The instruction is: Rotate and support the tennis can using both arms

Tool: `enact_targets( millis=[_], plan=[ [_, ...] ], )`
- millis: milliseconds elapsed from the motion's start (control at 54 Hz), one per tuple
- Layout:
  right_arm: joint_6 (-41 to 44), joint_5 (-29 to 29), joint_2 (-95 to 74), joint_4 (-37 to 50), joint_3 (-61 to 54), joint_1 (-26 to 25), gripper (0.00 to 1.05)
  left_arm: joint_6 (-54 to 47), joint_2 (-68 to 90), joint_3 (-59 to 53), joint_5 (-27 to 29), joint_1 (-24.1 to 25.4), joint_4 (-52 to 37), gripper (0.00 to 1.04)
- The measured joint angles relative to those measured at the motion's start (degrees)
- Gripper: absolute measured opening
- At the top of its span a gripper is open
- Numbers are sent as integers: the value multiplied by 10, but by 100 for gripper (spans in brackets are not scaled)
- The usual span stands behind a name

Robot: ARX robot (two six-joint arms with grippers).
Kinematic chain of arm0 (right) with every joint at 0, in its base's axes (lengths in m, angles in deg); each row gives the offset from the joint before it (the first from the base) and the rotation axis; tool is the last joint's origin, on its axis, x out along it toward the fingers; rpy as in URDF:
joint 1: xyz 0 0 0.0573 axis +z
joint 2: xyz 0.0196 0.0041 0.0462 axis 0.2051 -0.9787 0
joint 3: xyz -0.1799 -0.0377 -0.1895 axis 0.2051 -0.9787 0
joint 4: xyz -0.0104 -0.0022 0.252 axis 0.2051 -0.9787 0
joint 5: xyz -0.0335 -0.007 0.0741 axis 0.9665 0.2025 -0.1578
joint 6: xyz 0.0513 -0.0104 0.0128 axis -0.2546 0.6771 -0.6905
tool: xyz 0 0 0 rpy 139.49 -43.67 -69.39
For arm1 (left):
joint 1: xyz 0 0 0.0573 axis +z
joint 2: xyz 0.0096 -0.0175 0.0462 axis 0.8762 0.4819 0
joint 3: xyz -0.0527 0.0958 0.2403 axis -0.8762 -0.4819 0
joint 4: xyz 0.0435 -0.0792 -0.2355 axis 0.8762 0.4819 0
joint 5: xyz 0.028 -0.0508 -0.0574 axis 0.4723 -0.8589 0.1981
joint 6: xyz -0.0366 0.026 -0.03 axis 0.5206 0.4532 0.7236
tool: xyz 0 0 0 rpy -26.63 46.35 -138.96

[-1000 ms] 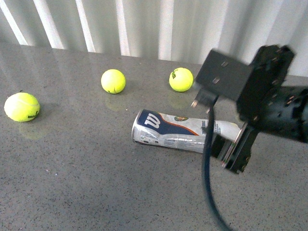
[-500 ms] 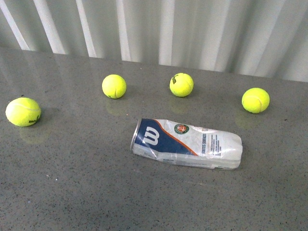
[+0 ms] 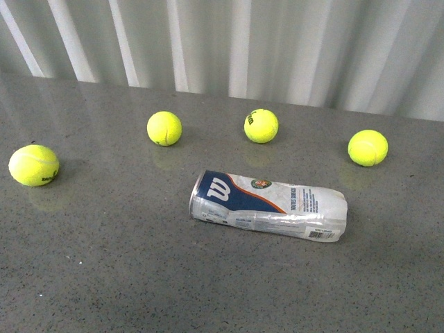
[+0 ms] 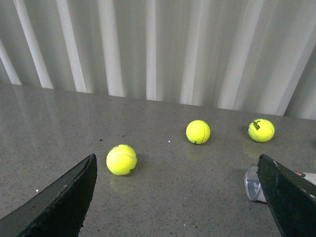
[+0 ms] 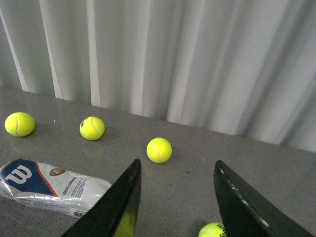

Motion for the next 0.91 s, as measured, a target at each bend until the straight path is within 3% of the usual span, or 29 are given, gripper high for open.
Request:
enact_targets(
  millis=[222,333,407,481,907],
  plan=[
    [-42,-84,40,-4,-20,-83,3,0,0,0,0,0,0,98],
    [-46,-110,50,-7,-33,-112,3,0,0,0,0,0,0,98],
    [-48,-186,60,-12,-39,-172,3,0,0,0,0,0,0,98],
    [-49,-193,66,-12,-42,-202,3,0,0,0,0,0,0,98],
    [-50,-200,96,-10,-76,-207,3,0,0,0,0,0,0,98]
  ],
)
